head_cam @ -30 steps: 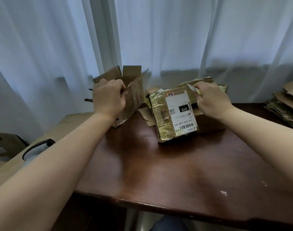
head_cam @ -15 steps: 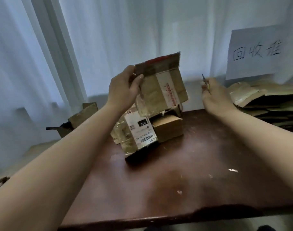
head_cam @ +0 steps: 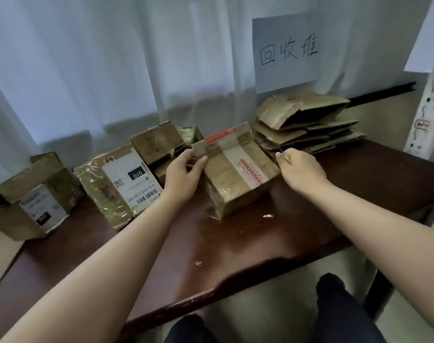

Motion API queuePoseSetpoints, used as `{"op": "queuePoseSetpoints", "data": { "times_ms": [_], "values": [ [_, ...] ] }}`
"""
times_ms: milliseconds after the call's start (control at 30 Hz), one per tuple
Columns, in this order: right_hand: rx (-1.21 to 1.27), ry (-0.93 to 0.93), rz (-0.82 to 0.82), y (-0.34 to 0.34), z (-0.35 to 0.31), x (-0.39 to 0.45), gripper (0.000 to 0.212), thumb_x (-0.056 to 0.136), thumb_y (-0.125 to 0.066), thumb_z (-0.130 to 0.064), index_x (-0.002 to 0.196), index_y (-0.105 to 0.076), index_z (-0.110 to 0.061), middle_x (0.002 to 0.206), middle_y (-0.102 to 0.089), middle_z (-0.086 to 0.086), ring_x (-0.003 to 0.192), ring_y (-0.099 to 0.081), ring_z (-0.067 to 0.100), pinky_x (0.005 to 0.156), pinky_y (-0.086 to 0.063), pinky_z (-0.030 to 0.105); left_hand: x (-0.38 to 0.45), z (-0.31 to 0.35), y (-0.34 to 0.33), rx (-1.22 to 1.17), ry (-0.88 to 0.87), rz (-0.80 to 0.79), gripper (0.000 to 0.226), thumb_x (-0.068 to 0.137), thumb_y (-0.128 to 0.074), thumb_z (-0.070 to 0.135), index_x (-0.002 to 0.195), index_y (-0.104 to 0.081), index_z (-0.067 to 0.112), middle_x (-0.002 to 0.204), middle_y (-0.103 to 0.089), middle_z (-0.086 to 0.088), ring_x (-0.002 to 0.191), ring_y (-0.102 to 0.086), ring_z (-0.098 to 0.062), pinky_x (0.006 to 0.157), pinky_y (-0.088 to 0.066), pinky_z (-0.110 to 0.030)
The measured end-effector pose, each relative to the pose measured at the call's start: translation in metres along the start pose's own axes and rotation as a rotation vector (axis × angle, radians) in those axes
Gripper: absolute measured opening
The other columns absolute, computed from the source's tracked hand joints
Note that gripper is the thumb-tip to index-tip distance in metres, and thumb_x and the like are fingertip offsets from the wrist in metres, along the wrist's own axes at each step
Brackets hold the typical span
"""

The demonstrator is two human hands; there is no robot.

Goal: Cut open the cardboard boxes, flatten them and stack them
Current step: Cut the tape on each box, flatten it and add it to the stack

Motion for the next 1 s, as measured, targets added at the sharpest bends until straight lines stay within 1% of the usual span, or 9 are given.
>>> {"op": "queuePoseSetpoints", "data": {
  "times_ms": [67, 167, 300, 400, 467, 567, 733, 933, 1000],
  "values": [
    [-0.026, -0.006, 0.011, 0.001, 0.006, -0.003, 0.032, 0.100, -0.038, -0.041, 0.080, -0.048, -0.018, 0.088, -0.059, 0.005, 0.093, -0.057, 0.034, 0.068, -0.035, 0.034, 0.006, -0.008, 0.003, 0.113, 0.037, 0.012, 0.027, 0.089, -0.066, 0.029, 0.113, -0.062, 0.017, 0.103, -0.066, 0.001, 0.091, -0.061, -0.012, 0.087, -0.048, -0.033],
    [-0.023, -0.025, 0.023, 0.004, 0.012, -0.005, 0.025, 0.097, -0.044, -0.041, 0.104, -0.053, -0.019, 0.102, -0.063, 0.006, 0.099, -0.059, 0.033, 0.073, -0.039, 0.033, 0.016, 0.001, 0.011, 0.320, -0.005, 0.047, 0.053, 0.086, -0.069, 0.036, 0.131, -0.053, 0.011, 0.127, -0.055, -0.011, 0.119, -0.050, -0.025, 0.101, -0.036, -0.032],
    [-0.004, -0.054, -0.034, -0.001, 0.018, -0.011, 0.032, 0.092, -0.054, -0.037, 0.115, -0.045, -0.016, 0.097, -0.054, -0.002, 0.098, -0.058, 0.027, 0.074, -0.040, 0.031, 0.016, 0.044, -0.007, 0.315, -0.186, -0.036, 0.048, 0.091, -0.058, 0.045, 0.132, -0.055, 0.020, 0.133, -0.054, -0.004, 0.127, -0.043, -0.022, 0.103, -0.030, -0.028],
    [0.076, -0.082, -0.086, -0.008, 0.026, -0.015, 0.025, 0.092, -0.055, -0.031, 0.107, -0.040, -0.017, 0.097, -0.052, -0.001, 0.098, -0.057, 0.028, 0.078, -0.042, 0.034, 0.012, 0.054, -0.044, 0.385, -0.235, -0.225, 0.064, 0.085, -0.044, 0.067, 0.135, -0.054, 0.029, 0.140, -0.051, 0.003, 0.137, -0.037, -0.022, 0.114, -0.026, -0.047],
    [0.124, -0.079, -0.116, -0.014, 0.032, -0.017, 0.018, 0.094, -0.054, -0.030, 0.101, -0.043, -0.017, 0.096, -0.053, 0.001, 0.099, -0.056, 0.028, 0.077, -0.039, 0.032, 0.009, 0.035, -0.074, 0.447, -0.136, -0.412, 0.073, 0.081, -0.041, 0.074, 0.142, -0.044, 0.034, 0.153, -0.037, 0.006, 0.146, -0.021, -0.025, 0.117, -0.016, -0.055],
    [0.134, -0.055, -0.139, -0.015, 0.035, -0.019, 0.020, 0.097, -0.051, -0.031, 0.095, -0.052, -0.011, 0.093, -0.056, 0.004, 0.091, -0.053, 0.025, 0.072, -0.035, 0.029, 0.004, 0.014, -0.102, 0.373, -0.078, -0.577, 0.071, 0.084, -0.041, 0.068, 0.145, -0.040, 0.033, 0.157, -0.029, 0.004, 0.148, -0.017, -0.025, 0.119, -0.016, -0.048],
    [0.278, -0.154, -0.195, -0.025, 0.051, -0.021, 0.028, 0.099, -0.041, -0.026, 0.092, -0.060, -0.007, 0.080, -0.059, 0.011, 0.052, -0.056, 0.026, 0.048, -0.053, 0.035, 0.012, 0.018, -0.117, 0.384, -0.078, -0.628, 0.052, 0.099, -0.042, 0.048, 0.147, -0.037, 0.030, 0.159, -0.023, 0.002, 0.148, -0.012, -0.025, 0.121, -0.009, -0.041],
    [0.375, -0.243, -0.160, -0.036, 0.060, -0.019, 0.027, 0.098, -0.045, -0.023, 0.079, -0.061, -0.011, 0.065, -0.066, 0.006, 0.050, -0.056, 0.021, 0.054, -0.056, 0.037, 0.021, 0.024, -0.131, 0.399, -0.086, -0.657, 0.052, 0.100, -0.041, 0.045, 0.148, -0.037, 0.026, 0.159, -0.024, -0.001, 0.148, -0.016, -0.017, 0.121, -0.008, -0.032],
    [0.394, -0.262, -0.140, -0.037, 0.062, -0.016, 0.031, 0.098, -0.045, -0.022, 0.074, -0.062, -0.011, 0.067, -0.067, 0.008, 0.049, -0.055, 0.020, 0.048, -0.050, 0.032, 0.023, 0.025, -0.132, 0.410, -0.092, -0.658, 0.052, 0.100, -0.041, 0.046, 0.147, -0.037, 0.026, 0.158, -0.025, 0.000, 0.147, -0.018, -0.016, 0.121, -0.010, -0.031]
  ]
}}
Point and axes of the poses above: each hand's wrist, its own x-axis towards the middle knuckle, its own y-axis out of the back of the hand, z = x × y, the point moved 10 cm from there along x, towards the middle knuckle
